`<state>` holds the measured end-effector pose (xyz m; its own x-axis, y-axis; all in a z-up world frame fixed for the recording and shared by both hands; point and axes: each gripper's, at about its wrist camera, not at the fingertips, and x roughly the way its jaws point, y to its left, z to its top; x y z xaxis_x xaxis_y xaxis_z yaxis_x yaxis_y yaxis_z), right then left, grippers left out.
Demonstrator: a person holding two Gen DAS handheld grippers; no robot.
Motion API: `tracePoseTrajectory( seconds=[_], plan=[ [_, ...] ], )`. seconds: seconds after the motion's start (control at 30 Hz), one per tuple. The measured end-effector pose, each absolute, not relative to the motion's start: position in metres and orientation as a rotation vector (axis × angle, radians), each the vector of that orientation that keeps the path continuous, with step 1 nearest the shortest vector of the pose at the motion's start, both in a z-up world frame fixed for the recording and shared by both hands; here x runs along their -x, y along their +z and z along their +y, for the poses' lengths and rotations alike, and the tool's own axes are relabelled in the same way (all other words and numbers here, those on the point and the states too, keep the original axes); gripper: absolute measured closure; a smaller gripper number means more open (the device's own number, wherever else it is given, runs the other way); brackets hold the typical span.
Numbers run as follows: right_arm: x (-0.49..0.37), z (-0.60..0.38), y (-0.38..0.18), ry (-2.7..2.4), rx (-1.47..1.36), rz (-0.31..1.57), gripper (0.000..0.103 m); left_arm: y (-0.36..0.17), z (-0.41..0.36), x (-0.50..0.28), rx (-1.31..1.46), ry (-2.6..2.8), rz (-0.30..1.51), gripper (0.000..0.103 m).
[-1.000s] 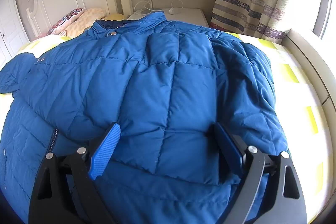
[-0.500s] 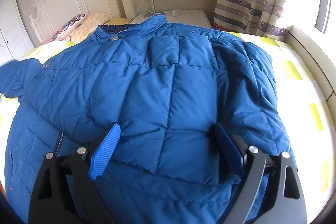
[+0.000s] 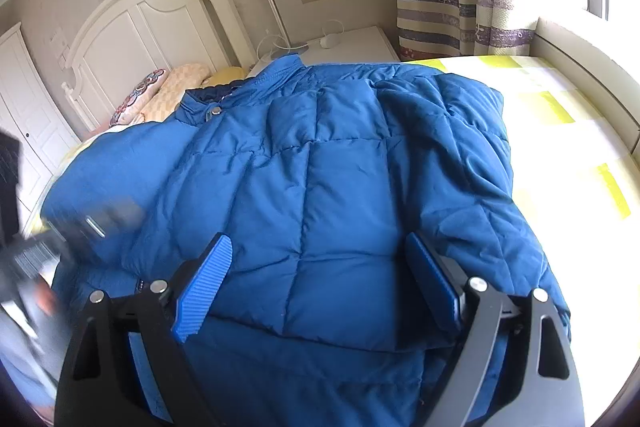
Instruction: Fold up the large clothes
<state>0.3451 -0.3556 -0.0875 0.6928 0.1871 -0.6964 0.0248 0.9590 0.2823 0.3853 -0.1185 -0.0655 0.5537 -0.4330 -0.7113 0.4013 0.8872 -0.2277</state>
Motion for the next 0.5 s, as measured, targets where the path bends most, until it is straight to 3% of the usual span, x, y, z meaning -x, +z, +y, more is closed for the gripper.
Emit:
tracePoseTrajectory(
  seconds=[0.13,0.27,0.33,0.37,0.4,0.5],
  plan=[
    [-0.345,-0.358,-0.088,0.101,-0.299,0.801,0.016,-0.048,-0.113,-0.368,-0.059,-0.514,0.816,0.092],
    [-0.344,-0.358,-0.088,0.105,-0.308,0.799,0.016,-0.001,-0.075,-0.318,0.036,-0.618,0.632,0.09],
    [-0.344,-0.358,-0.088,0.104,-0.305,0.8,0.016,0.01,-0.043,-0.306,0.098,-0.537,0.519,0.062],
    [-0.344,-0.358,-0.088,0.103,-0.305,0.8,0.016,0.016,-0.031,-0.304,0.132,-0.472,0.479,0.02],
    [-0.344,-0.358,-0.089,0.103,-0.302,0.801,0.016,0.015,-0.002,-0.3,0.213,-0.342,0.419,0.005],
    [-0.345,-0.358,-0.088,0.1,-0.297,0.803,0.016,-0.006,0.071,-0.302,0.476,-0.096,0.408,0.005]
  ],
)
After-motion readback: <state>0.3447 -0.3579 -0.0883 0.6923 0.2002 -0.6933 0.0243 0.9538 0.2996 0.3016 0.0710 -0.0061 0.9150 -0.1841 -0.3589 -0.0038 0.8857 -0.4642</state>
